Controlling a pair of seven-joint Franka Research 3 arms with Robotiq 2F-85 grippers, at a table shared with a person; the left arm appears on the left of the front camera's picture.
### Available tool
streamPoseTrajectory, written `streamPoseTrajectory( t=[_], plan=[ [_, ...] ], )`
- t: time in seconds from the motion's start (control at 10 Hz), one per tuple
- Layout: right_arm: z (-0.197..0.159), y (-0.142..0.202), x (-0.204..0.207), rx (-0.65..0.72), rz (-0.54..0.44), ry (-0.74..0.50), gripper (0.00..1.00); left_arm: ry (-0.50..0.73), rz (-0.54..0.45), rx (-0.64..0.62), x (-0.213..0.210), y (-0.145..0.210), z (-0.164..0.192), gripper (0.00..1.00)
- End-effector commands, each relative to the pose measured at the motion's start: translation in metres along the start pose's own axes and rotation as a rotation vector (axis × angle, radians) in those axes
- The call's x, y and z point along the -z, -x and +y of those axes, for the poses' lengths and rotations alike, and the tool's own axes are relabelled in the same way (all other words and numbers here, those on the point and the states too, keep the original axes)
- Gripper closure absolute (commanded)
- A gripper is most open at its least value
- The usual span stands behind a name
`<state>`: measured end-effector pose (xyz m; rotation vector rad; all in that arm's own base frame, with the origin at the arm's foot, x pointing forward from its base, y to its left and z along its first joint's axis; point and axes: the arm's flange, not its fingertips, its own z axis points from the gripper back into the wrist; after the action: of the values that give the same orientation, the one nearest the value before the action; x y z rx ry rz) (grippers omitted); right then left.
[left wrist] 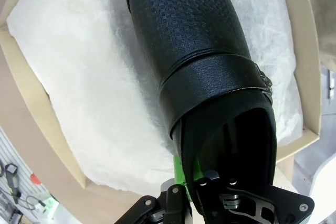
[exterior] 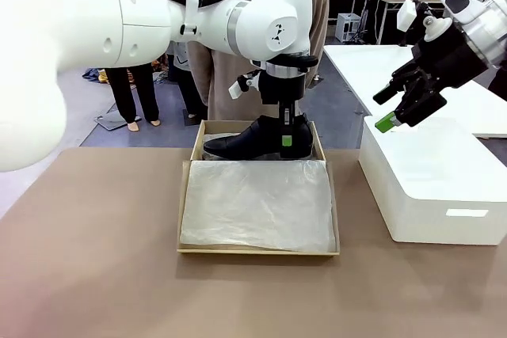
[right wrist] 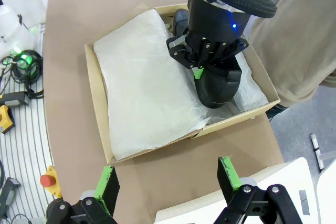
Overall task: Pack the shoes into the box.
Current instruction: Place the other shoe of the Shoes into the Shoes Box.
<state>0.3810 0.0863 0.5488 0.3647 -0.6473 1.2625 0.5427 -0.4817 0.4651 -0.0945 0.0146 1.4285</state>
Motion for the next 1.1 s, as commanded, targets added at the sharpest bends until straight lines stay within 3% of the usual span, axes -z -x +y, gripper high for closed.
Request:
streamPoseTrajectory(
  t=[0.0, 0.8, 0.9, 1.0],
  plan=[
    [-0.002, 0.000, 0.000, -0.022, -0.030, -0.011, 0.00, -0.001, -0.048, -0.066, 0.002, 0.008, -0.006, 1.00],
    [-0.002, 0.000, 0.000, -0.022, -0.030, -0.011, 0.00, -0.007, -0.045, -0.061, 0.025, 0.013, -0.017, 1.00],
    [-0.002, 0.000, 0.000, -0.022, -0.030, -0.011, 0.00, -0.016, -0.037, -0.059, 0.024, 0.013, -0.016, 0.94],
    [-0.002, 0.000, 0.000, -0.022, -0.030, -0.011, 0.00, -0.018, -0.034, -0.059, 0.021, 0.012, -0.015, 0.75]
  ],
)
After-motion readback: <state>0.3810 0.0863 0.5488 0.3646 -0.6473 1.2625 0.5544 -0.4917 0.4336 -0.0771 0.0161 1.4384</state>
